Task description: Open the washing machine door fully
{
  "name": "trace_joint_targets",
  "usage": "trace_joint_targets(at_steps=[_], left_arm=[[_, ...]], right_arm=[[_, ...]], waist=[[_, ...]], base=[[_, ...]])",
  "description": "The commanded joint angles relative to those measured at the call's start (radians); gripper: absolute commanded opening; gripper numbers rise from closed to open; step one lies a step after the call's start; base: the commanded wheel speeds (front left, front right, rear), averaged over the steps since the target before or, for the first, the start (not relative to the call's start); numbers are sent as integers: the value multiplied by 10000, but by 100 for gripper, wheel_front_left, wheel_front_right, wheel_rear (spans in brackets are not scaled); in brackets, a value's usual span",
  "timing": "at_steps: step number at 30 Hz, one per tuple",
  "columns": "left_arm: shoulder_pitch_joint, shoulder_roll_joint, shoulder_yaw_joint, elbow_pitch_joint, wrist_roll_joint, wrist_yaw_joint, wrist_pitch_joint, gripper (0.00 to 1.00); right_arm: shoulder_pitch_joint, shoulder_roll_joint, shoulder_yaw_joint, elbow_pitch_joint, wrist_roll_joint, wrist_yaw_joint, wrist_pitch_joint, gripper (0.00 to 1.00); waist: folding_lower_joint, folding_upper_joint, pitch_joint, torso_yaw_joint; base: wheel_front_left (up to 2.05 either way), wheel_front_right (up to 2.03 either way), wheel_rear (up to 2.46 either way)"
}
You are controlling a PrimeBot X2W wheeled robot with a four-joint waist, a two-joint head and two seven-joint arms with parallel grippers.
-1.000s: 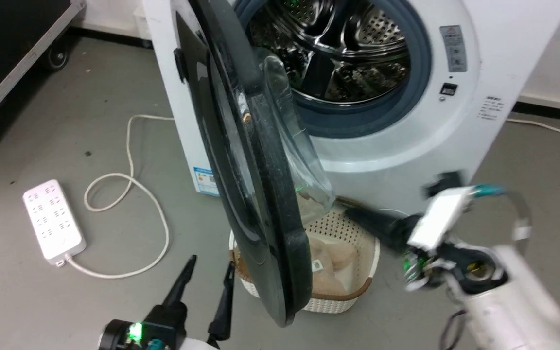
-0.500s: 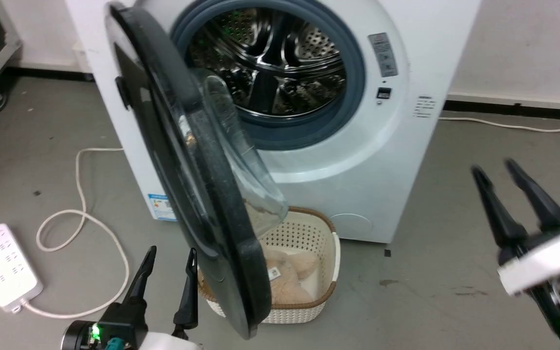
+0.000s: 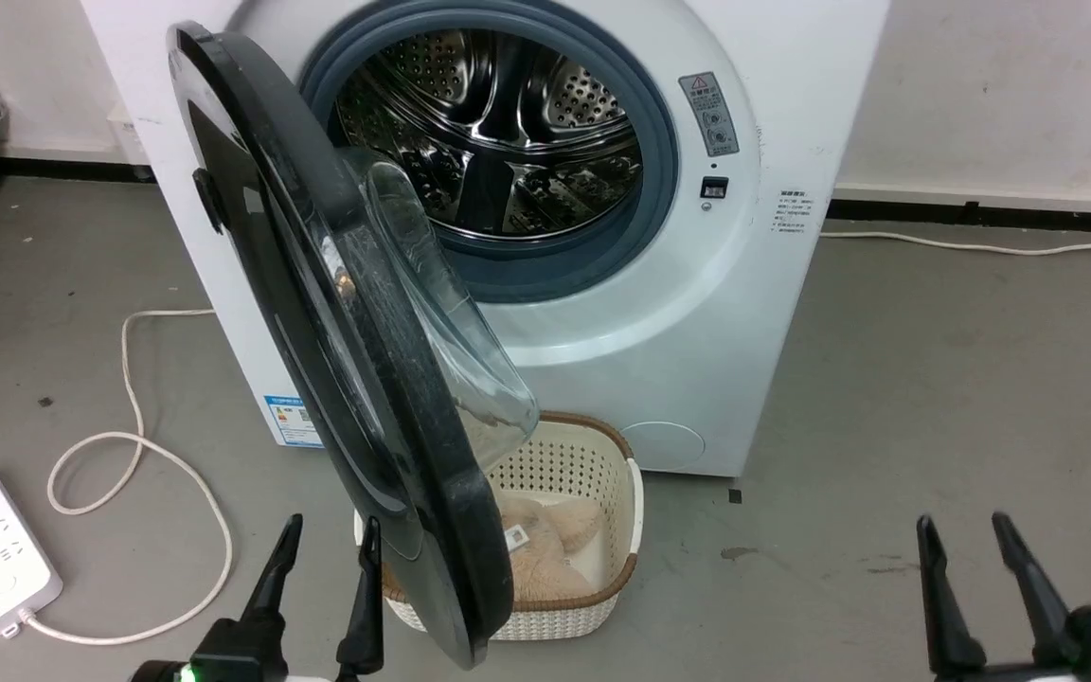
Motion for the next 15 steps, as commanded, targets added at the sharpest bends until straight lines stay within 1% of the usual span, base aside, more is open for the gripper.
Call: trace_joint_targets(at_steps=[1, 4, 14, 15], left_arm=[[165, -30, 1, 23, -15, -12, -55, 100], [173, -59, -46, 139, -22, -37, -55, 100], [36, -97, 13, 146, 33, -19, -55, 100], [36, -99, 16, 121, 45, -21, -55, 57]], right_arm=[[123, 49, -40, 37, -124, 8, -71, 100], [280, 227, 5, 202, -354, 8, -107, 100], [137, 309, -30, 285, -340, 8, -130, 100], [126, 310, -36, 284, -325, 8, -132, 100]], waist=[[0, 0, -9, 6], [0, 0, -27, 6], [0, 0, -1, 17], [0, 0, 0, 15]], base=[[0, 0, 0], [0, 0, 0], [0, 0, 0], [0, 0, 0]])
